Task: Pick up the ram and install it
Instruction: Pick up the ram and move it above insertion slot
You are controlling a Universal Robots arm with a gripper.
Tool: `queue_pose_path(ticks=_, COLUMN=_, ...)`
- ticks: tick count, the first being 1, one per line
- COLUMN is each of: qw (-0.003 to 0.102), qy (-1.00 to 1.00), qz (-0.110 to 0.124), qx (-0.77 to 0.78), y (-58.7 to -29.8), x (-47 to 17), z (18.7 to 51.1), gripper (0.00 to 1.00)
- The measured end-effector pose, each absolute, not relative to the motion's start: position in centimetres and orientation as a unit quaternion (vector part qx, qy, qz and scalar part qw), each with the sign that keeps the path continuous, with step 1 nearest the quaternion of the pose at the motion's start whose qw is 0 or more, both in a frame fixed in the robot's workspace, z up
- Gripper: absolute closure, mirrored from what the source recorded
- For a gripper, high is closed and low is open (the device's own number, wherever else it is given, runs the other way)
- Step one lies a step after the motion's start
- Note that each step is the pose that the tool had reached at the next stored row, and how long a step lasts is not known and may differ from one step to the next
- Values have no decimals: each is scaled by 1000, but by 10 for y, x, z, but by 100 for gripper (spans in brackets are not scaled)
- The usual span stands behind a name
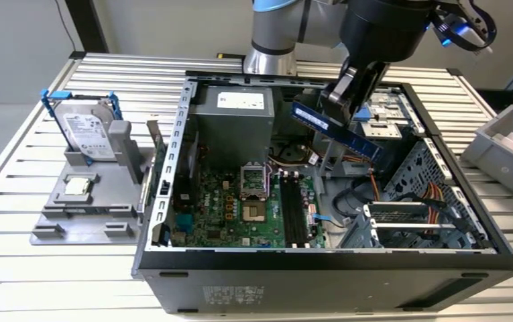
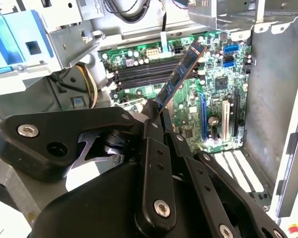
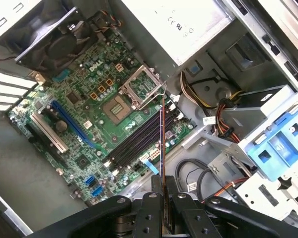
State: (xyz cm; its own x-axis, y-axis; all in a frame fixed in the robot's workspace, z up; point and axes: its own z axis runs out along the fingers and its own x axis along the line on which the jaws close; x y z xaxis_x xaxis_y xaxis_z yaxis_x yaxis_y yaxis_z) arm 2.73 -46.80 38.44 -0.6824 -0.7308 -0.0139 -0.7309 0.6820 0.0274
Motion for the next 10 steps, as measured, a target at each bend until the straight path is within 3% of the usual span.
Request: queue_pose_path(ticks=10, qw=1, qy=925, qz=15, qx=-379, y=-468, x=27, z=385, gripper=100)
